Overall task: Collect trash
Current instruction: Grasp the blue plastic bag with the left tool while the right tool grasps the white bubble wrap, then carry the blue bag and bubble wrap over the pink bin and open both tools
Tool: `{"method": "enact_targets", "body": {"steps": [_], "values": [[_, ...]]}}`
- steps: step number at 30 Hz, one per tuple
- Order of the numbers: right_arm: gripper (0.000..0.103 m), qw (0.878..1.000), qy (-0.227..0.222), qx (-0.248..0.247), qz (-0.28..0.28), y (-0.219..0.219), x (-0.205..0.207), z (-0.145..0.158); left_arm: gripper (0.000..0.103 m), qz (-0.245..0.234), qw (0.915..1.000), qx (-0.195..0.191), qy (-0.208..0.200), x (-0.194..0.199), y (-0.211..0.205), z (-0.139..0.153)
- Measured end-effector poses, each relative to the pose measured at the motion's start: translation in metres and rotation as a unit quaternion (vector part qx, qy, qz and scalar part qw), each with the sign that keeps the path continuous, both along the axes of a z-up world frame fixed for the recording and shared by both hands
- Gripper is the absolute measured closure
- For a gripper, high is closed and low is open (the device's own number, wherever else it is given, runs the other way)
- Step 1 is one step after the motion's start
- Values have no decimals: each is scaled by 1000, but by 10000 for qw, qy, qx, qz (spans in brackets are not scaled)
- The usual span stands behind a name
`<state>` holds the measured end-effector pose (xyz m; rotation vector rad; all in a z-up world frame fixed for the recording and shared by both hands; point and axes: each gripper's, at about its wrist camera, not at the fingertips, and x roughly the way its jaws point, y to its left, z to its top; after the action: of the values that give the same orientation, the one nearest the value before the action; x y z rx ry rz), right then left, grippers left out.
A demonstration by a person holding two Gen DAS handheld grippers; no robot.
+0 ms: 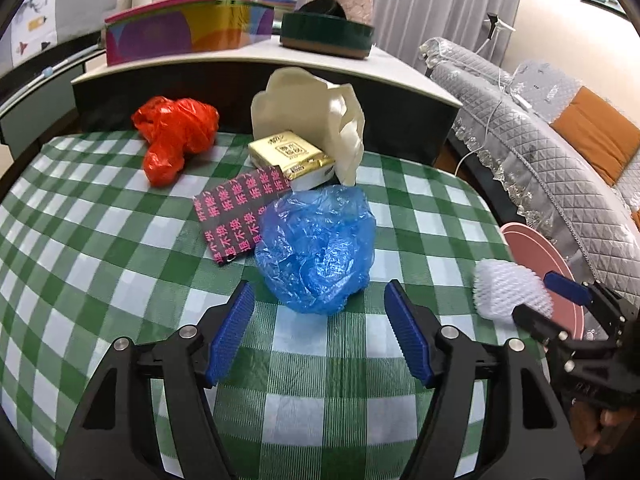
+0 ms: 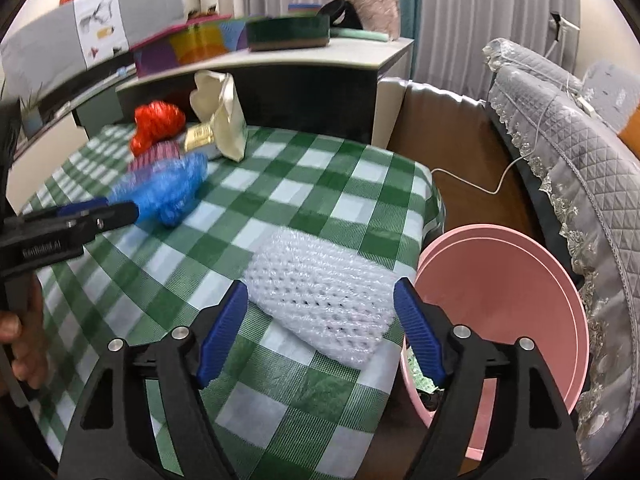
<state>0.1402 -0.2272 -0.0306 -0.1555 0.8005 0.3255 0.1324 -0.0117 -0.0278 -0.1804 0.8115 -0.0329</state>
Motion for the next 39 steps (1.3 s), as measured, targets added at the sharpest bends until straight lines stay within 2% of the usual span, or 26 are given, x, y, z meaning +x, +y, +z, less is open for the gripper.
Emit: {"method": "enact_targets", "body": {"steps": [7, 10, 12, 15, 17, 18, 19, 20, 23, 28, 39], "values": [[28, 9998, 59, -167, -29, 2, 13, -11, 37, 15, 9999, -19, 135, 15, -4, -9], [32, 9999, 81, -135, -29, 2, 17, -14, 37, 44, 9999, -26, 145, 19, -3, -10], [40, 9999, 79, -72, -8, 3, 19, -13, 37, 92, 9998, -43, 157, 23, -1, -11], [58, 10000, 49, -17, 58, 5, 20, -12, 40, 124, 9997, -67, 184, 25, 2, -12], [73, 9999, 32, -13, 104, 7, 21, -11, 53, 101, 9997, -88, 199, 26, 2, -12], [76, 9999, 18, -13, 137, 8, 20, -11, 56, 84, 9997, -95, 200, 26, 2, -12], [84, 9999, 13, -8, 158, 8, 20, -11, 65, 69, 9997, -101, 196, 26, 2, -12], [87, 9998, -5, -7, 179, 9, 19, -10, 73, 41, 9998, -110, 189, 26, 2, -11], [90, 9998, -91, 29, 186, 10, 16, -5, 86, 14, 9999, -115, 127, 24, 2, -7], [90, 9994, -195, 283, 85, 5, 11, 7, 96, -49, 9999, -100, -1, 18, 1, 1], [90, 9973, -444, 524, -276, -10, -7, 27, 97, -222, 9993, -26, -304, -1, -5, 20]]}}
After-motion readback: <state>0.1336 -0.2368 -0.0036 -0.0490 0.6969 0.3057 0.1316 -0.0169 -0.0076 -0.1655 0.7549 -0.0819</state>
